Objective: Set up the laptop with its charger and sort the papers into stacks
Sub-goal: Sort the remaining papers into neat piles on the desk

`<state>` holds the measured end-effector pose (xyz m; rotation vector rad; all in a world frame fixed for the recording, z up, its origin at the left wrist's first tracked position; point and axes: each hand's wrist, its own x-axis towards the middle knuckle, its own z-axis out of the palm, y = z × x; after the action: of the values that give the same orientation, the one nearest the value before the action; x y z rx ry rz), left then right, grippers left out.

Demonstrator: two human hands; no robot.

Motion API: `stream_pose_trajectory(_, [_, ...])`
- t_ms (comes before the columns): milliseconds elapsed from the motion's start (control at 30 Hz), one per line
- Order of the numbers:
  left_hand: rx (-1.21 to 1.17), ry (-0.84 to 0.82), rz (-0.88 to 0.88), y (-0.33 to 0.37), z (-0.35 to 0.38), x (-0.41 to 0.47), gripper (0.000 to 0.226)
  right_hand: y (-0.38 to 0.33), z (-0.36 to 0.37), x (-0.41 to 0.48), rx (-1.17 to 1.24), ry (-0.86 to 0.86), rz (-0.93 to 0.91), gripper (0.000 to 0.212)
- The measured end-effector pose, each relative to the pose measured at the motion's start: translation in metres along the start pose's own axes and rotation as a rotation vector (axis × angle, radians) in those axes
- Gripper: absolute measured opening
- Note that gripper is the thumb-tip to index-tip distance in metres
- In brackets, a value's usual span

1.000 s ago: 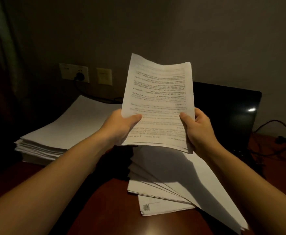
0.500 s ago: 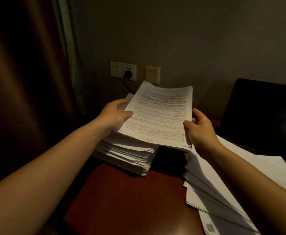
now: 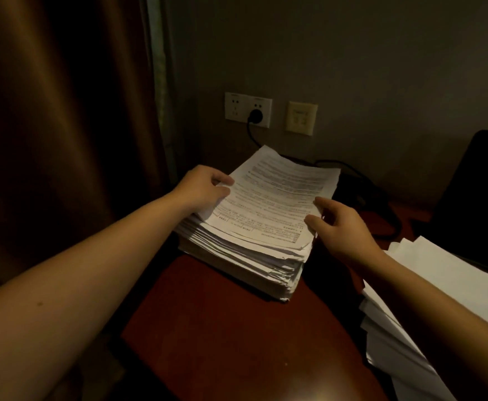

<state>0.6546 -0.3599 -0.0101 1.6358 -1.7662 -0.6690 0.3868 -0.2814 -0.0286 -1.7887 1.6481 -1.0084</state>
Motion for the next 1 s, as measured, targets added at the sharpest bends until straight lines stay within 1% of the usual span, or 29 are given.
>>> stream_pose_trajectory(100, [0.195,-0.027,-0.009,-0.005,0.004,0.002,0.030,0.012,0.003,0.001,-0.479,-0.075,-0.017,0.062])
stream_pose_trajectory(167, [0.309,-0.075,0.065,-0.003,0.008,0.001,0.028,0.016,0.006,-0.002,-0.630,-0.072,-0.052,0.062])
stream_pose_trajectory(233, [0.366,-0.182,0.155,0.003,0.011,-0.002,0.034,0.019,0.007,-0.002,-0.643,-0.118,-0.112,0.061])
stream_pose_trajectory(300, [0.412,-0.285,0.162,0.017,0.014,-0.009,0.037,0.021,0.005,0.001,-0.607,-0.199,-0.112,0.065])
stream_pose_trajectory(333, [0.450,-0.307,0.153,0.024,0.015,-0.013,0.037,0.021,0.002,0.002,-0.608,-0.239,-0.095,0.067])
stream_pose_trajectory(367, [0.500,-0.315,0.147,0.032,0.018,-0.016,0.039,0.021,-0.002,0.005,-0.612,-0.282,-0.071,0.070])
stream_pose_trajectory(433, [0.620,-0.317,0.121,0.046,0.029,-0.022,0.054,0.019,-0.014,0.006,-0.602,-0.347,-0.049,0.071])
stream_pose_trajectory(500, [0.718,-0.312,0.068,0.058,0.044,-0.027,0.068,0.016,-0.028,-0.001,-0.567,-0.346,-0.117,0.061])
stream_pose_trajectory(533, [0.757,-0.309,0.038,0.064,0.053,-0.029,0.070,0.016,-0.037,-0.007,-0.551,-0.328,-0.170,0.054])
stream_pose_trajectory(600, [0.808,-0.292,0.014,0.077,0.067,-0.033,0.062,0.022,-0.055,-0.023,-0.542,-0.280,-0.243,0.042])
stream_pose_trajectory(667, [0.825,-0.256,0.053,0.092,0.078,-0.041,0.050,0.035,-0.076,-0.042,-0.556,-0.226,-0.245,0.036])
stream_pose_trajectory(700, [0.818,-0.218,0.110,0.102,0.084,-0.046,0.047,0.044,-0.087,-0.052,-0.569,-0.194,-0.236,0.035])
stream_pose_trajectory(767, [0.727,-0.115,0.297,0.120,0.097,-0.064,0.045,0.062,-0.110,-0.070,-0.604,-0.137,-0.206,0.032])
stream_pose_trajectory(833, [0.516,-0.022,0.532,0.142,0.113,-0.090,0.041,0.081,-0.134,-0.091,-0.630,-0.091,-0.140,0.031])
stream_pose_trajectory(867, [0.417,-0.034,0.628,0.151,0.122,-0.103,0.038,0.089,-0.145,-0.102,-0.639,-0.075,-0.100,0.032])
stream_pose_trajectory(900, [0.353,-0.111,0.712,0.158,0.133,-0.117,0.037,0.096,-0.156,-0.114,-0.652,-0.062,-0.070,0.034])
stream_pose_trajectory(933, [0.350,-0.230,0.786,0.162,0.147,-0.129,0.039,0.102,-0.167,-0.126,-0.675,-0.054,-0.051,0.038])
stream_pose_trajectory(1000, [0.495,-0.477,0.869,0.159,0.178,-0.144,0.050,0.110,-0.180,-0.150,-0.752,-0.075,-0.041,0.056])
